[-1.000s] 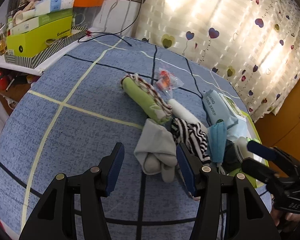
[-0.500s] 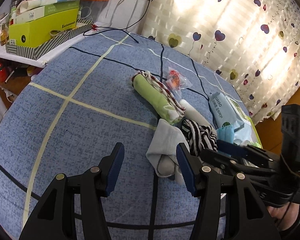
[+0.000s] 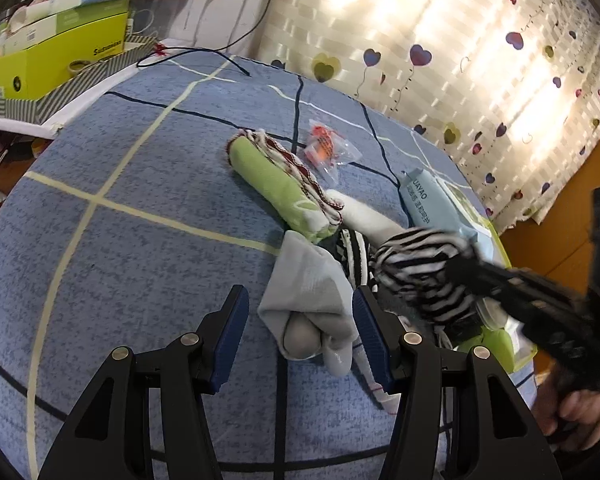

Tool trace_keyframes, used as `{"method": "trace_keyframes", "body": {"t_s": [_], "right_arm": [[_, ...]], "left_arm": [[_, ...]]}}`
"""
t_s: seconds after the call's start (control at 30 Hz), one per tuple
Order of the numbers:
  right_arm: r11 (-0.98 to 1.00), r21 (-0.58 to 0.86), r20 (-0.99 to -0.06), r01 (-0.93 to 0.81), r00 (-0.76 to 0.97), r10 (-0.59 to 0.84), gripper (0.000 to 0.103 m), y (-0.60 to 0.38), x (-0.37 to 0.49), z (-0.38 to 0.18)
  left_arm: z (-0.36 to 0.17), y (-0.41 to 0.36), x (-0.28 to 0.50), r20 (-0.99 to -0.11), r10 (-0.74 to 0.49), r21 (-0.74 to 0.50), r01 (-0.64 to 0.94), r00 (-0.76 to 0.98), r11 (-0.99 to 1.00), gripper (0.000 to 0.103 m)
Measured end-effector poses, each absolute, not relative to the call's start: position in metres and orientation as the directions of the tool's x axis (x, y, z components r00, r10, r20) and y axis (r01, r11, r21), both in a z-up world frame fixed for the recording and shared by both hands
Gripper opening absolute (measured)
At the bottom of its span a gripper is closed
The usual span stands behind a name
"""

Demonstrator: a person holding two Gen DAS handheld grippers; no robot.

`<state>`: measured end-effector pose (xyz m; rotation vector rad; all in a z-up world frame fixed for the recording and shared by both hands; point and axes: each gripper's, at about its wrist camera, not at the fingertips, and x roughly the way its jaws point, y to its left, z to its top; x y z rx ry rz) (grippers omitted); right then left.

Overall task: Organize soft objects
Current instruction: 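Grasp the striped sock with the right gripper while the left gripper grasps the grey sock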

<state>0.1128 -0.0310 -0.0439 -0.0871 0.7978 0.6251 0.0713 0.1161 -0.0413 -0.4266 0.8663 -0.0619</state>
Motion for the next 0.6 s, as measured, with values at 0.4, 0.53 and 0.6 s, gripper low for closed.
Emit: {"method": "trace_keyframes", "body": {"t_s": [0.4,0.53,0.6], "right_arm": [[0.804,0.156,-0.627,-0.573,0.572,0.529,0.007,-0.046,0.096,-0.015],[0.802,0.157,-0.626,-0.576,0.57,0.532,0.007,-0.048,0.095,-0.015],[0.799,0.156,-0.627,-0.581,0.567,0.534,0.007,-0.048,0.093,-0.014]], "left_arm": [[-0.054,0.113,0.083,-0.751,-0.207,-0.355,-0.119,0.626,0.927,0.055],[-0.06,0.109,0.09,-0.761,-0.228,-0.365,-0.11,0.607,0.925,0.055],[-0.063,0.105,0.094,-0.765,-0.239,-0.37,-0.104,0.598,0.923,0.055]]}}
